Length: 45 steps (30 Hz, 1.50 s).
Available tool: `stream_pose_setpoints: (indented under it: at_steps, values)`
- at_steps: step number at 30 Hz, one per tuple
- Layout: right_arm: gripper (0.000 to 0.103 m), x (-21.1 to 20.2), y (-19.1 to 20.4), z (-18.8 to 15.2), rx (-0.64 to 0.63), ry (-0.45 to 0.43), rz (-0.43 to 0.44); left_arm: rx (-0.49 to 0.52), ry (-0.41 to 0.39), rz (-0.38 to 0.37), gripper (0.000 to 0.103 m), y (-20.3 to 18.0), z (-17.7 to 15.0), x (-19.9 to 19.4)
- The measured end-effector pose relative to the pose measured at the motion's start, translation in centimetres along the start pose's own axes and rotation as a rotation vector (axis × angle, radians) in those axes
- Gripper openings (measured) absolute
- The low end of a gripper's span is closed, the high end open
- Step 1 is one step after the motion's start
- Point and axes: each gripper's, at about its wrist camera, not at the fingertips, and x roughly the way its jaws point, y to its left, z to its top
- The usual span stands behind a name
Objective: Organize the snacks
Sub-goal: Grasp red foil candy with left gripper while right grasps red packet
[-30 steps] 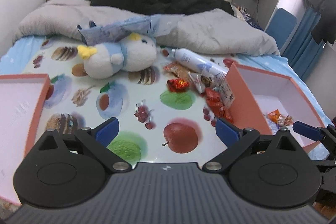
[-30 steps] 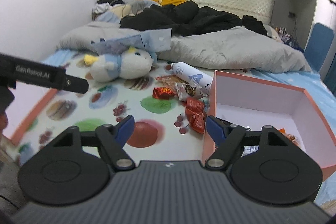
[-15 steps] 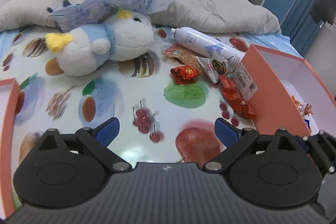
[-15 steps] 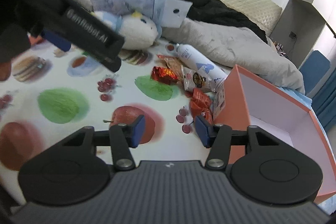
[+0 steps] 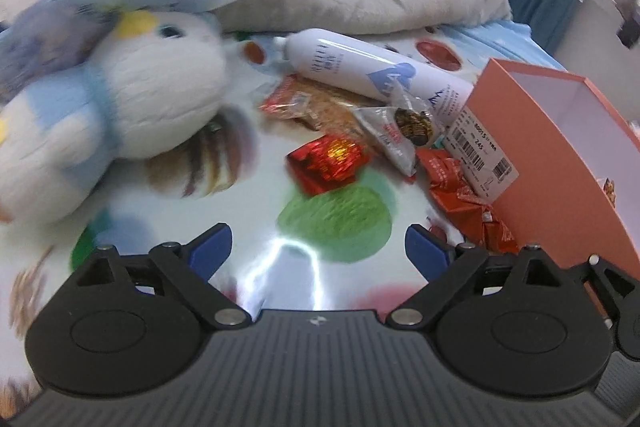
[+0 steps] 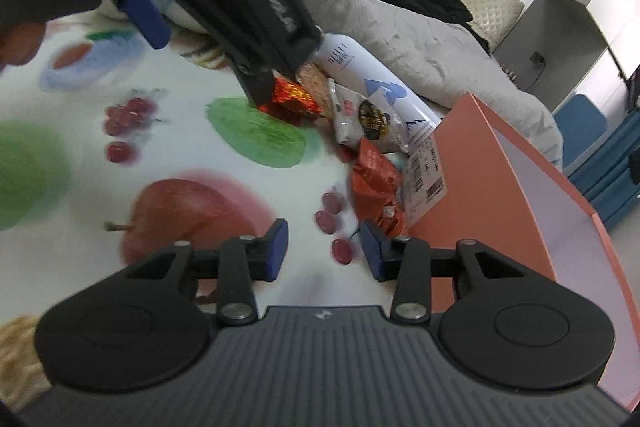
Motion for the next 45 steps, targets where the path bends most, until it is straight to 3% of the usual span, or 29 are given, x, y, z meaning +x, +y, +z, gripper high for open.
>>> stream_pose_setpoints:
  at_steps: [8,20,24,27,28,31,38,45]
  values:
    - [0.041,2.4,-0.2,0.6,-0.090,-0.015,-0.147,0.122,-0.009,0.017,0.096,-1.5,3.0,4.0]
    - [0.042,4.8,-1.6,1.9,-0.094,0.039,-0.119,0.252,0.030,0.022,0.095,-2.5,5.1,7.8]
    - [0.042,5.6,-1.7,2.0,-0.094,0.058,-0.128,0.270,0.038,0.013,0.085,-2.9,5.2,8.8]
    - [0.039,6.3,-1.7,2.0,-0.084,0.082,-0.109,0.258,0.072,0.017,0.073,-2.7,4.8,9.9]
    - [0.031,6.4,-1.7,2.0,-0.072,0.095,-0.088,0.263,0.057,0.017,0.072,-2.7,4.6,9.8]
    - [0.031,6.4,-1.9,1.9,-0.042,0.103,-0.065,0.248,0.038,0.023,0.062,-2.5,4.4,9.5]
    - [0.022,5.4,-2.0,1.9,-0.025,0.087,-0.020,0.184,0.041,0.011,0.056,-1.7,3.6,8.0]
    - [0.021,3.6,-2.1,1.6,-0.003,0.085,0.070,0.079,0.045,0.030,0.056,-0.8,1.1,5.4]
